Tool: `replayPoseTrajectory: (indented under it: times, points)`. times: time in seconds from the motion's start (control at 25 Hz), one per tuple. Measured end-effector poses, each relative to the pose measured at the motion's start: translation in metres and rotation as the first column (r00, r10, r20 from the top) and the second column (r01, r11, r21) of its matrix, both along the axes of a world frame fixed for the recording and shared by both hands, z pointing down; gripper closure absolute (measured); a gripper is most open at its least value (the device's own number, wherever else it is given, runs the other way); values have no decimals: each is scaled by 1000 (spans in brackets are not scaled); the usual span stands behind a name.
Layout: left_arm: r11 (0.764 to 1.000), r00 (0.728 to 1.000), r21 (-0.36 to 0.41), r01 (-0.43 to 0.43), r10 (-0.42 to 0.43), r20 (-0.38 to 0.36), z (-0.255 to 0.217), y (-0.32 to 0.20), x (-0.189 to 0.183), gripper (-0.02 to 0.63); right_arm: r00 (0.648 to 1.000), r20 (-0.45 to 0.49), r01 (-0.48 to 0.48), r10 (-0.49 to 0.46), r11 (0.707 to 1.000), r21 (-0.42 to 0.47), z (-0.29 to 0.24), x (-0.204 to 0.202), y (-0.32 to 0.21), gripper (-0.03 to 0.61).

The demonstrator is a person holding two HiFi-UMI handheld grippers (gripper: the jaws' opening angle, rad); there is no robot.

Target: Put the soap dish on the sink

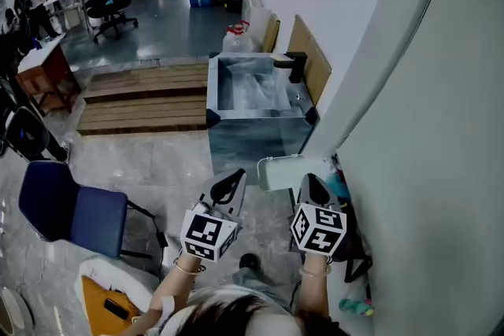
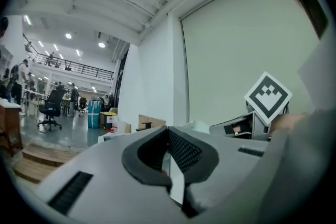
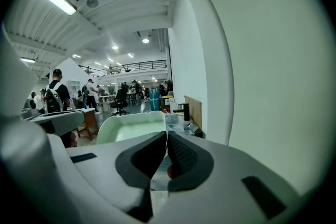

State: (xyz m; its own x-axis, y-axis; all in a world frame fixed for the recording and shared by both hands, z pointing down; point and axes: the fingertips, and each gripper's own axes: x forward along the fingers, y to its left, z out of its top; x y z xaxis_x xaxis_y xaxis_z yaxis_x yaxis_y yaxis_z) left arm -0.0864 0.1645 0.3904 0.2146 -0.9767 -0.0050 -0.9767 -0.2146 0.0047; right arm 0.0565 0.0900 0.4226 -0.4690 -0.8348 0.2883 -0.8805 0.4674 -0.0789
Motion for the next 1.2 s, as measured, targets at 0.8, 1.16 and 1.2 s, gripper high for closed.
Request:
replayPoseTrajectory:
  times: [0.8,1.16,1.2]
  points:
    - [999,999,-34,32,-31,5,9,-101,34,604,997,8,73,-72,997,-16,10,20,-113,548]
    - [999,999,-41,28,-28,15,12,-134,32,604,998,13,57,-57,998,-17,16,23,-147,548]
    - [999,1000,-40,26,-25,14,12,-139,32,604,998,13,54,-54,998,-16,16,23,-151,548]
